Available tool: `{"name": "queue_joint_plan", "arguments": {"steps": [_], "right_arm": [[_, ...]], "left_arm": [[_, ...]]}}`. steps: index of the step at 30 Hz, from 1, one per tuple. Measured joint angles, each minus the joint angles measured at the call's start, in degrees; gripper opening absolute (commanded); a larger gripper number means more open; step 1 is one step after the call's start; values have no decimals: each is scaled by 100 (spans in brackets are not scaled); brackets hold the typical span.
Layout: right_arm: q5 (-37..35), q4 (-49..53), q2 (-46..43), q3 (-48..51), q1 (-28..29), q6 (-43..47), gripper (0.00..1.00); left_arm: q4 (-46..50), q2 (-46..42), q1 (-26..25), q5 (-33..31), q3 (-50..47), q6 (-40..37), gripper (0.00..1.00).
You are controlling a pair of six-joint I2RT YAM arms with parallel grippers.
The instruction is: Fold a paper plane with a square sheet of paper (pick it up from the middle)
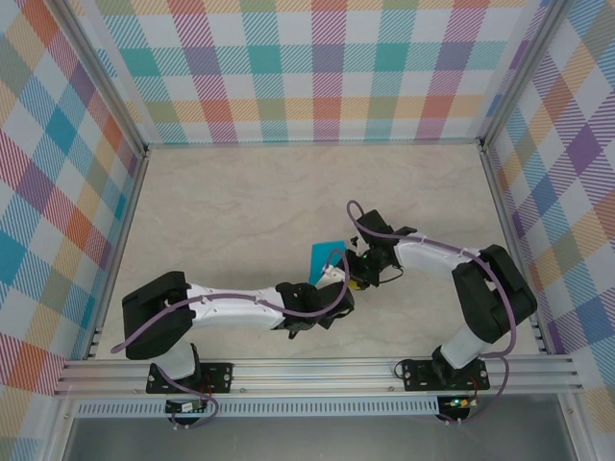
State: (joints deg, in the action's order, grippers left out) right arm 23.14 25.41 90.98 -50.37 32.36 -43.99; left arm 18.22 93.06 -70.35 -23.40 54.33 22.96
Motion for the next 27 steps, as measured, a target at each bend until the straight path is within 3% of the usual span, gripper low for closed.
{"name": "queue_joint_plan", "arguments": {"steps": [5,12,19,27], "right_arm": [[-538,337,-553,0,-103,-11,42],[-815,409,-769,-42,-195,44,24],[-682,323,125,-793,-195,280,16],[-533,273,1451,-1635,-195,535,13]], "left_arm": [[-330,-223,538,949,-173,15,0],[-813,-382,1478,2540,-507,105,0],[-1084,-374,2127,3668,-719,173,0],[-1126,-46,2411,4304,-723,166,0]]}}
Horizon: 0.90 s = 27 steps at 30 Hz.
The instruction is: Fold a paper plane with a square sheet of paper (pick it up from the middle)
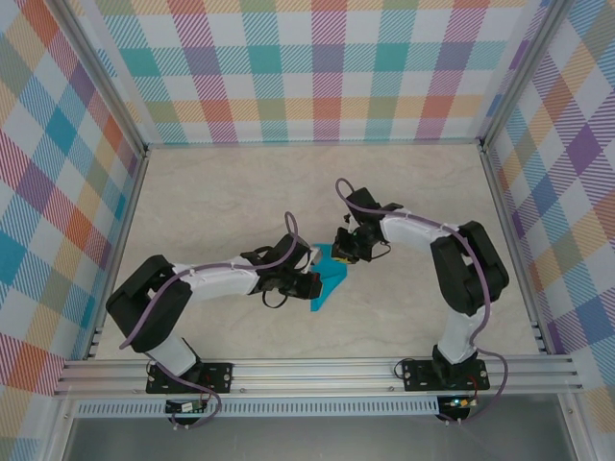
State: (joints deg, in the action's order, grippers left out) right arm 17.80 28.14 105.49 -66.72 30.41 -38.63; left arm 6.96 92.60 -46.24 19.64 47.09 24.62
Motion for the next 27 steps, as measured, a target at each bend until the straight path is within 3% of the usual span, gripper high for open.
{"name": "queue_joint_plan", "arguments": {"steps": [9,27], "right_arm": [[-181,243,739,-546,0,361,13],[-262,415,824,-693,-4,656,12]], "left_arm": [[48,160,221,249,96,-4,0],[586,553,546,341,575,-155,2]]}}
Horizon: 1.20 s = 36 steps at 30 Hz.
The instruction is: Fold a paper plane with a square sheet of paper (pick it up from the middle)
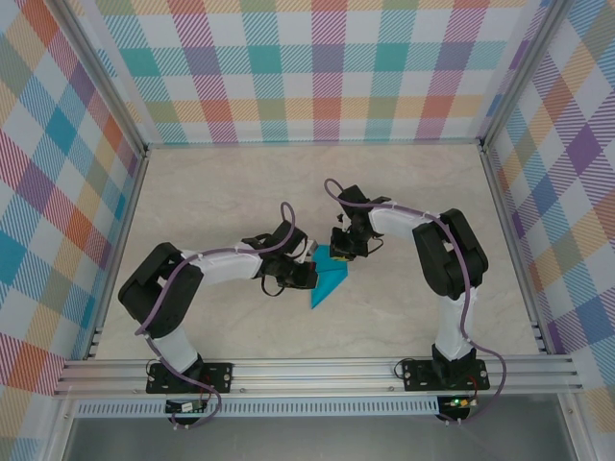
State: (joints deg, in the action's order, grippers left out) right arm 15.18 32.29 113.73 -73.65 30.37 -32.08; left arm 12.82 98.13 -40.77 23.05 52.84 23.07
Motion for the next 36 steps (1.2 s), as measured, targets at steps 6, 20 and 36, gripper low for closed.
{"name": "queue_joint_plan", "arguments": {"steps": [6,20,36], "right_arm": [[2,2,0,0,0,-2,12],[2,9,0,0,0,-4,12],[4,-2,0,4,0,-24,14]], "left_arm": [[59,61,4,9,4,26,2],[39,85,4,94,37,138,4],[-2,308,4,94,37,181,4]]}}
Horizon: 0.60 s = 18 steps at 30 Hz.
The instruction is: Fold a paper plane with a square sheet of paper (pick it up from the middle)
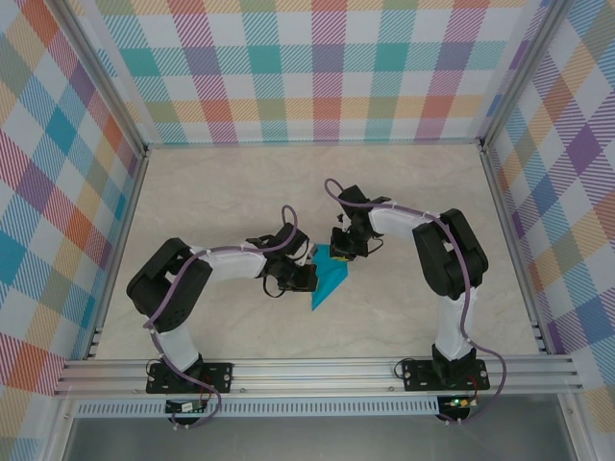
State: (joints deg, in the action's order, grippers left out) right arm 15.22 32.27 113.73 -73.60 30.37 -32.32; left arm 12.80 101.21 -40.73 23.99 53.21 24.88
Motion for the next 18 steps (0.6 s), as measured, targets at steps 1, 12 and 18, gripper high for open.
{"name": "queue_joint_plan", "arguments": {"steps": [1,12,18], "right_arm": [[7,-2,0,0,0,-2,15],[-96,203,-461,0,-33,-44,28],[-66,-516,-2059,966,-120,-417,15]], "left_arm": [[-2,0,2,0,0,0,4],[-90,37,2,59,-2,-4,4],[-92,42,7,66,0,-7,4]]}}
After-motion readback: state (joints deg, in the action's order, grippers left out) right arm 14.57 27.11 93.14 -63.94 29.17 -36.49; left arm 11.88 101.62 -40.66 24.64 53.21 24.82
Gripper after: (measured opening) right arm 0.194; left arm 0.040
